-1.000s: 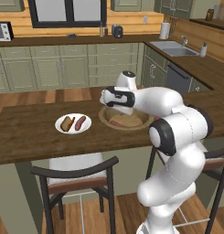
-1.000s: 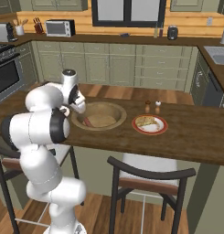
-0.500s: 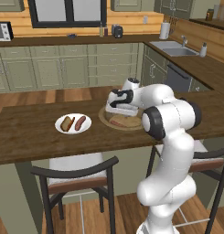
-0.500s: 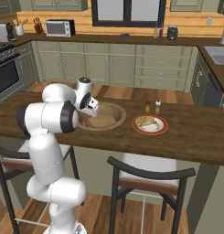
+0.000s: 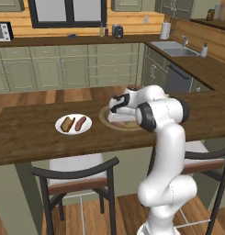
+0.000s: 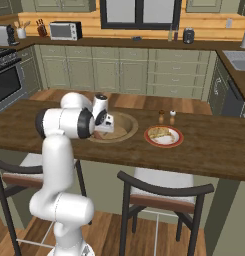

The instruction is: Place one bun and one sausage from the bowl on each plate.

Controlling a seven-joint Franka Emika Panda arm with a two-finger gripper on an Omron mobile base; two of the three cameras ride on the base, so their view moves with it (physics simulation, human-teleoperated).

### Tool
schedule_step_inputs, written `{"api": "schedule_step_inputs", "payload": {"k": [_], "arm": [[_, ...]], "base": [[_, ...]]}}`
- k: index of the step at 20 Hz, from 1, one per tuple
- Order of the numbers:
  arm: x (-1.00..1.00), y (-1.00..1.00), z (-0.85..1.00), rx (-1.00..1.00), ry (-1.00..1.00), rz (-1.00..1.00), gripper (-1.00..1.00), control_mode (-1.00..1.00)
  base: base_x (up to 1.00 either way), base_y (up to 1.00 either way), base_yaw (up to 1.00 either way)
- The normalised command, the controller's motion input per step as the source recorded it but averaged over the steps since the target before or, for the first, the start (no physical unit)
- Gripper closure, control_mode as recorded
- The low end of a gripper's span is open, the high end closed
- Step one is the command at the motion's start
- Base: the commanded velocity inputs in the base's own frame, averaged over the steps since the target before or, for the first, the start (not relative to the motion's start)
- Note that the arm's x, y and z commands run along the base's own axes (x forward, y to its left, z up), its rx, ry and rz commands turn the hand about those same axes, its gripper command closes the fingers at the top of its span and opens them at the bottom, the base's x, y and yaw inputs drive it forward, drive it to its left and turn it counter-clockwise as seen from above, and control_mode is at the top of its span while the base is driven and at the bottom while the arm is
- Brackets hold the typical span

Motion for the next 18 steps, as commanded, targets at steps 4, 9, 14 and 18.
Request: {"api": "schedule_step_inputs", "payload": {"k": [4, 9, 14, 18], "arm": [[0.51, 0.0, -0.5, -0.02, 0.0, 0.17, -1.0, -1.0], [0.16, 0.0, -0.56, -0.04, 0.01, 0.15, -1.0, -1.0], [-0.15, -0.07, -0.6, -0.09, 0.0, 0.11, -1.0, -1.0], [-0.63, -0.03, -0.8, -0.11, 0.0, 0.09, -1.0, -1.0]], "base": [[0.0, 0.0, 0.0], [0.0, 0.0, 0.0], [0.0, 0.0, 0.0], [0.0, 0.0, 0.0]]}}
